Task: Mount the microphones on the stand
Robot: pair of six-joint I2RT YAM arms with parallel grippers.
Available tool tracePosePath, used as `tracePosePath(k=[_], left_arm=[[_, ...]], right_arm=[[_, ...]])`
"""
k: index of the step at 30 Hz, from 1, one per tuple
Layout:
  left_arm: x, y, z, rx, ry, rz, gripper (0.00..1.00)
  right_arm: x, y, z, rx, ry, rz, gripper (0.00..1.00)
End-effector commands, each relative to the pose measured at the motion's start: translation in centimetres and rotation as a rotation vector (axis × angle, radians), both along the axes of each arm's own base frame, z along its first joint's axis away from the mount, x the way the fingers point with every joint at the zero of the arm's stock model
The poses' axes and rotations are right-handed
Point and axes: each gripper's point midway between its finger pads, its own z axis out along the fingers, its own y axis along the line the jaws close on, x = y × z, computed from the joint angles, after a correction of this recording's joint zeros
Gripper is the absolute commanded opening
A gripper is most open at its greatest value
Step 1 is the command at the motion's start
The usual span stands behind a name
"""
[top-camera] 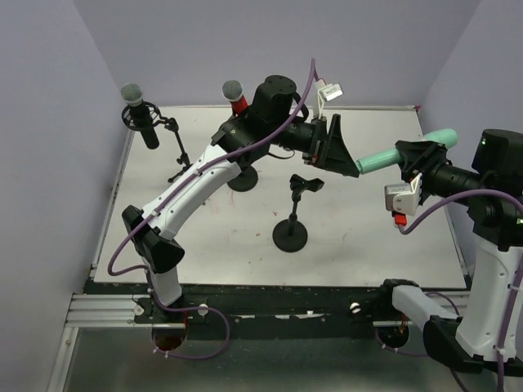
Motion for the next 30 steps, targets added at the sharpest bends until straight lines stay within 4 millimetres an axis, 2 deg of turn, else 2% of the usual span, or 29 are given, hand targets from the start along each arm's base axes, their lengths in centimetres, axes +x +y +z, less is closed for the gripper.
tracePosePath(k=[1, 7, 14, 17, 22, 26, 30], left_arm=[[0.5, 1.7, 0.4, -0.032, -0.091, 0.056, 0.98], [0.0, 1.0, 1.3, -0.053, -0.075, 0.025, 0.98], [-2.5, -0.6, 2.7, -0.118, -0.042, -0.108, 0.98], [-2.8, -1.3, 2.9, -0.121, -0.030, -0.129, 0.96], [-2.7, -2.7, 1.7, -0.089, -0.003, -0.134, 0.82], [-2.3, -3.2, 0.4, -0.035, -0.021, -0.097, 0.80], [-1.8, -3.5, -0.2, -0.012, -0.024, -0.064, 0.67]], right_arm=[[-2.0, 1.4, -0.9, 0.028, 0.037, 0.070, 0.07], [-3.5, 3.3, -0.5, 0.089, 0.042, 0.175, 0.07], [-3.1, 3.0, -1.7, 0.067, 0.061, 0.167, 0.07], [-3.1, 3.0, -2.0, 0.066, 0.065, 0.172, 0.08], [-3.2, 3.1, -2.1, 0.071, 0.068, 0.178, 0.08], [-3.3, 3.2, -2.1, 0.069, 0.065, 0.182, 0.08], [-3.6, 3.4, -2.1, 0.076, 0.061, 0.191, 0.08]])
